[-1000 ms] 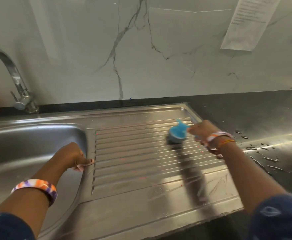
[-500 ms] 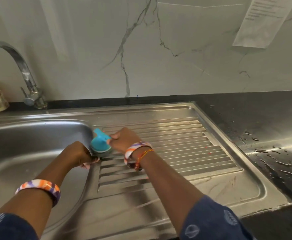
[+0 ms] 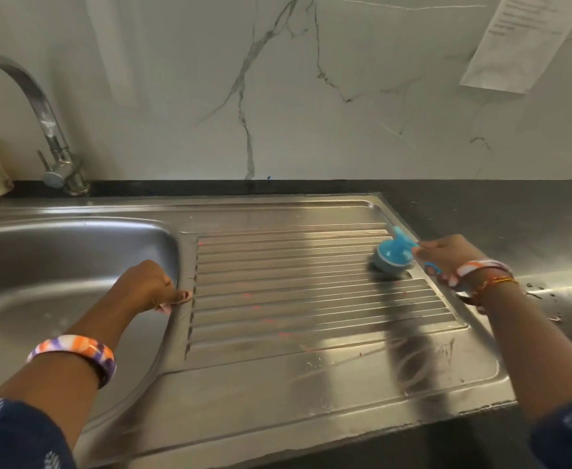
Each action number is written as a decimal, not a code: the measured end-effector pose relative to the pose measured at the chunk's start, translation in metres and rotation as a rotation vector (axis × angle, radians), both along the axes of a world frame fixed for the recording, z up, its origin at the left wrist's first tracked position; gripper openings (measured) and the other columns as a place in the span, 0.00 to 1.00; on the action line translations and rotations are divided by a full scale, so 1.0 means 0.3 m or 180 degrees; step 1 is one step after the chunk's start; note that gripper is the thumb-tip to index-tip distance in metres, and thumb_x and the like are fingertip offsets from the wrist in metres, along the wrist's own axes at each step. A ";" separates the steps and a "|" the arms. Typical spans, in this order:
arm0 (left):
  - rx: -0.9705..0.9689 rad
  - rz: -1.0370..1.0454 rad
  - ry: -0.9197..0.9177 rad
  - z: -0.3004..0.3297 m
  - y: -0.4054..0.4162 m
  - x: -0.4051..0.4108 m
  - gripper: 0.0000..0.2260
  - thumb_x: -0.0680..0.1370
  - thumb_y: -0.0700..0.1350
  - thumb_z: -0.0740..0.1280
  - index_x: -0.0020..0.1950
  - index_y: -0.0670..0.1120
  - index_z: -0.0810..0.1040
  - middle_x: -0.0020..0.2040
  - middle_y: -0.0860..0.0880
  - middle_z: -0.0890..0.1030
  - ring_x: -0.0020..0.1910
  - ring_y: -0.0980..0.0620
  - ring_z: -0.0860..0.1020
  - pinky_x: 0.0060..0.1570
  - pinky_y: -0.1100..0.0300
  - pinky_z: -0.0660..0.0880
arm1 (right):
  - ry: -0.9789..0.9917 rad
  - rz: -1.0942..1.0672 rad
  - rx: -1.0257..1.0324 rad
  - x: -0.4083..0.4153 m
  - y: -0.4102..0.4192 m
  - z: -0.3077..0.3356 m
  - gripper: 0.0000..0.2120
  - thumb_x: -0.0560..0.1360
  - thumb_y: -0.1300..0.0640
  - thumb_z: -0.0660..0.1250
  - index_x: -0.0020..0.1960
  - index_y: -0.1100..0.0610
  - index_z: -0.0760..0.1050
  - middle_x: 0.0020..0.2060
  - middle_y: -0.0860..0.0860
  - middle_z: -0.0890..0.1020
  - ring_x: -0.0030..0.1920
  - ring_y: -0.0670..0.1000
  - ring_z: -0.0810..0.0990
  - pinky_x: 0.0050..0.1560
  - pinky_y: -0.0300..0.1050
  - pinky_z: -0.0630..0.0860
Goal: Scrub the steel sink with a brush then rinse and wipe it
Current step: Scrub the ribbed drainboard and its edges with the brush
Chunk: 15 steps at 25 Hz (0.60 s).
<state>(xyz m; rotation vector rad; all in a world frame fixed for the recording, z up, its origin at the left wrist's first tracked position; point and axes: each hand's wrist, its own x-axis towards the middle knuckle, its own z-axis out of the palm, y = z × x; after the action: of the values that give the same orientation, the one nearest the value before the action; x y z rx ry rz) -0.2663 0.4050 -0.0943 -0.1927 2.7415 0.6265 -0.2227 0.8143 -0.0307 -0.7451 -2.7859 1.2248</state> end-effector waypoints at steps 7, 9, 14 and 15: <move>0.0289 0.0265 0.0664 -0.027 0.008 0.100 0.16 0.74 0.50 0.70 0.30 0.43 0.76 0.27 0.48 0.73 0.32 0.48 0.74 0.29 0.62 0.64 | 0.0340 0.1979 0.0540 -0.129 -0.700 -0.121 0.15 0.77 0.53 0.62 0.57 0.60 0.80 0.42 0.60 0.82 0.43 0.54 0.81 0.39 0.41 0.70; 0.0172 0.0136 0.0687 -0.034 0.008 0.115 0.17 0.75 0.50 0.69 0.31 0.41 0.76 0.29 0.45 0.72 0.41 0.40 0.77 0.33 0.59 0.66 | 0.0428 0.1895 0.0720 -0.195 -0.839 -0.125 0.16 0.77 0.52 0.61 0.59 0.58 0.78 0.54 0.59 0.81 0.56 0.59 0.79 0.51 0.44 0.74; -0.0053 -0.0058 0.0600 -0.023 0.010 0.097 0.17 0.76 0.51 0.68 0.44 0.36 0.80 0.49 0.37 0.80 0.52 0.41 0.77 0.48 0.55 0.72 | 0.0327 0.1476 0.0764 -0.407 -0.931 -0.050 0.15 0.78 0.56 0.60 0.61 0.61 0.75 0.61 0.58 0.78 0.62 0.58 0.76 0.59 0.47 0.72; -0.0047 -0.0068 0.0604 -0.022 0.007 0.095 0.17 0.75 0.51 0.68 0.44 0.35 0.79 0.49 0.37 0.80 0.52 0.41 0.77 0.48 0.55 0.72 | 0.0328 0.1528 0.0766 -0.417 -0.934 -0.042 0.15 0.78 0.56 0.60 0.61 0.62 0.74 0.61 0.59 0.78 0.62 0.58 0.76 0.59 0.46 0.72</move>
<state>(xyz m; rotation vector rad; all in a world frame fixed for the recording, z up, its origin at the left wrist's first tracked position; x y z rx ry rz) -0.2376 0.4069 -0.1009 -0.1121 2.9264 0.6496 -0.3477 0.5341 -0.0433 0.0071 -3.0414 0.9001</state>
